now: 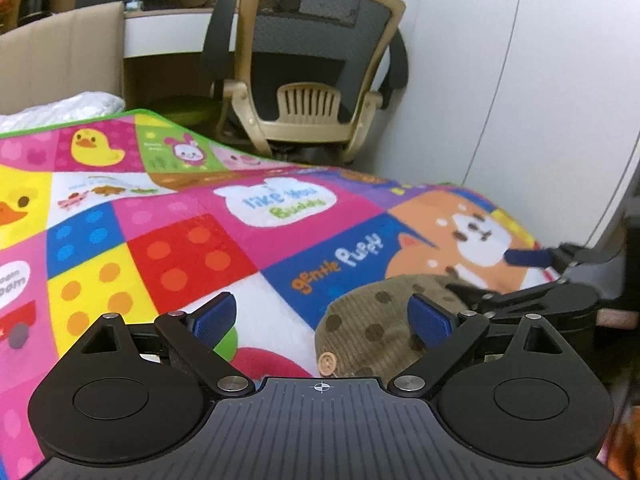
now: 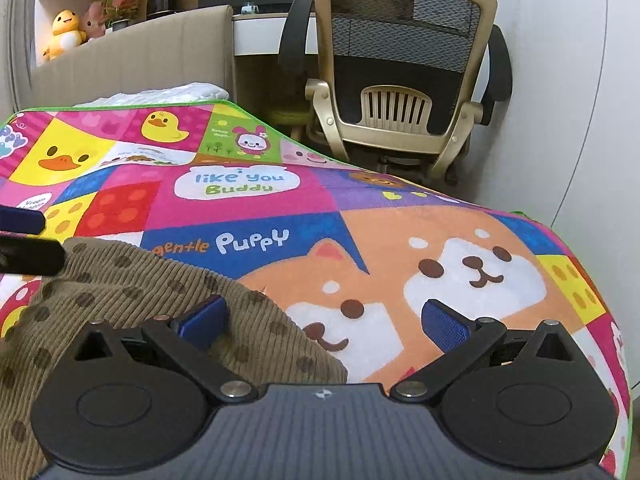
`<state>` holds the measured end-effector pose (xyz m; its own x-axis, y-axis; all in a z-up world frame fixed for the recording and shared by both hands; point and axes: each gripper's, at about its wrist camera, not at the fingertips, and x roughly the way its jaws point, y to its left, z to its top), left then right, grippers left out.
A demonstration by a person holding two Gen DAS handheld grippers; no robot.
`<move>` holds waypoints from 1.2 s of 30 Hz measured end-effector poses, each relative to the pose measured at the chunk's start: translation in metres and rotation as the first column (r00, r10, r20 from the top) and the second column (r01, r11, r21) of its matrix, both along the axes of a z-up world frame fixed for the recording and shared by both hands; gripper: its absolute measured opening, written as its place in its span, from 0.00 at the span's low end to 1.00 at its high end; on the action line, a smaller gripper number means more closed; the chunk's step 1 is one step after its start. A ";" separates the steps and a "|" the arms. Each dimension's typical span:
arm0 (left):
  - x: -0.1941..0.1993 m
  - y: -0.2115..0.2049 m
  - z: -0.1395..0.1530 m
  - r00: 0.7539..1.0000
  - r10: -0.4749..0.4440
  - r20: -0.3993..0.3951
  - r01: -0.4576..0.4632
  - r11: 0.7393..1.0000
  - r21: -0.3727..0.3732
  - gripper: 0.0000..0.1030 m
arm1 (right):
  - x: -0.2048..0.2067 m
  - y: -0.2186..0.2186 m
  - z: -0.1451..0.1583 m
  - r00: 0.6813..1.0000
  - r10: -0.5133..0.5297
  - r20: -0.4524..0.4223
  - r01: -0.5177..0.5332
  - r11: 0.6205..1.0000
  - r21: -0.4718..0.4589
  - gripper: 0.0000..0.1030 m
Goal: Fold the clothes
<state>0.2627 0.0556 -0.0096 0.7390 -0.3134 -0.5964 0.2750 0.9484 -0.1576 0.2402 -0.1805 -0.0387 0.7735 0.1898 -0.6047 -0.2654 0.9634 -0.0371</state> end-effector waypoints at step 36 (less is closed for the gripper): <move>-0.065 0.048 -0.044 0.980 -0.120 -0.161 0.077 0.964 -0.253 0.96 | -0.091 0.012 -0.010 0.993 0.115 -0.008 -0.111 0.974 0.199 1.00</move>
